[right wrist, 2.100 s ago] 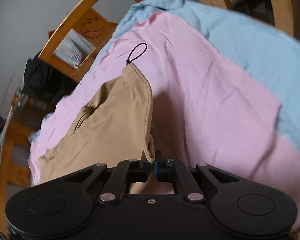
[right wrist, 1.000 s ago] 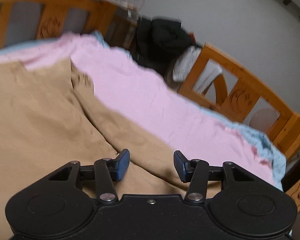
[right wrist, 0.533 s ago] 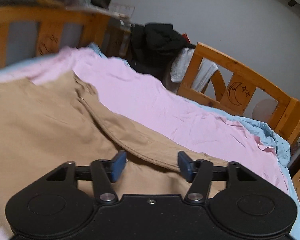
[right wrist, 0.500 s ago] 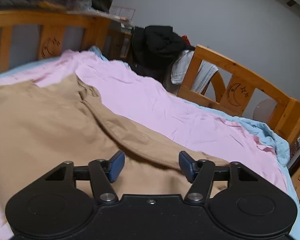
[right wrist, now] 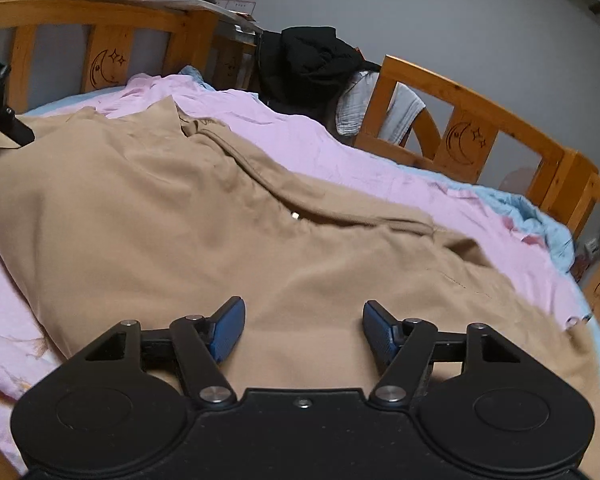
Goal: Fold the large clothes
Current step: 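Grasp the jacket collar with the left gripper and lift it while the right gripper grasps nearby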
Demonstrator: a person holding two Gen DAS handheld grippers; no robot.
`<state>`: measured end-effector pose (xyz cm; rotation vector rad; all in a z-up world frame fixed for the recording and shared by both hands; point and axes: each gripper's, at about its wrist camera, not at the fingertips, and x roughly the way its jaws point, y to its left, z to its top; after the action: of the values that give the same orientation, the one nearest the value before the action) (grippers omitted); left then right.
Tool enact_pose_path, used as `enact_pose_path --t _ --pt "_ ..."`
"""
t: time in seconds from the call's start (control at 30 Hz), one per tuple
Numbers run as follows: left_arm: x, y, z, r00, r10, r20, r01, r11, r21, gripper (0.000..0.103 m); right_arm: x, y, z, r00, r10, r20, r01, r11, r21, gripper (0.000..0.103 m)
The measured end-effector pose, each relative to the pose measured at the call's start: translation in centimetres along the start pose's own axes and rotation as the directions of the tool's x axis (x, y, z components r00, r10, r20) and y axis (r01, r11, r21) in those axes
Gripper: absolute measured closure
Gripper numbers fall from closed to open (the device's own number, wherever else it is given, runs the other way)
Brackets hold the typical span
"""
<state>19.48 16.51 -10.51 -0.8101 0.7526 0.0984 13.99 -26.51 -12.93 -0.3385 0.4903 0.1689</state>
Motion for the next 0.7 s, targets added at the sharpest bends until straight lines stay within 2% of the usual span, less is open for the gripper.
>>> enact_pose_path --t 0.03,0.13,0.2,0.27,0.33,0.37,0.47,0.53,0.6,0.7 --pt "-0.2 -0.1 0.1 1.000 -0.001 0.012 0.001 1.000 -0.004 0.077 0.1 0.0 -0.1 1.000 0.004 0.000 -0.004 1.000 0.003 0.035" --pt "-1.5 -1.1 0.1 0.999 -0.001 0.048 0.000 0.999 0.034 0.097 0.1 -0.2 0.1 1.000 0.011 -0.006 -0.011 1.000 0.005 0.035" --pt "-2.8 -2.8 0.1 0.996 -0.043 0.076 0.036 0.995 0.095 0.098 0.1 -0.4 0.2 1.000 0.019 -0.012 -0.019 1.000 0.006 0.035" --pt "-4.1 -5.6 0.0 0.990 -0.103 0.099 0.079 0.972 0.220 0.099 0.1 -0.8 0.3 0.999 0.036 -0.025 -0.035 0.999 0.024 0.035" --pt "-5.1 -9.1 -0.1 0.980 -0.176 0.096 0.130 0.921 0.368 0.100 0.5 -1.6 0.4 0.997 0.071 -0.042 -0.068 0.996 0.062 0.035" --pt "-5.4 -10.5 -0.2 0.976 -0.202 0.086 0.149 0.896 0.418 0.100 0.7 -2.1 0.4 0.994 0.094 -0.052 -0.090 0.992 0.084 0.035" --pt "-6.3 -15.3 -0.5 0.960 -0.277 0.040 0.206 0.798 0.566 0.100 1.1 -3.7 0.7 0.984 0.167 -0.067 -0.157 0.979 0.130 0.035" --pt "-6.5 -17.9 -0.8 0.954 -0.300 -0.002 0.233 0.737 0.634 0.100 0.8 -5.1 1.1 0.976 0.207 -0.068 -0.191 0.963 0.188 0.038" --pt "-6.4 -20.9 -1.7 0.949 -0.308 -0.061 0.258 0.653 0.712 0.100 0.0 -7.0 1.6 0.972 0.227 -0.057 -0.202 0.937 0.286 0.040" --pt "-5.8 -25.0 -3.4 0.945 -0.290 -0.151 0.289 0.525 0.800 0.100 -1.9 -11.1 1.9 0.971 0.238 -0.013 -0.205 0.860 0.467 0.040"
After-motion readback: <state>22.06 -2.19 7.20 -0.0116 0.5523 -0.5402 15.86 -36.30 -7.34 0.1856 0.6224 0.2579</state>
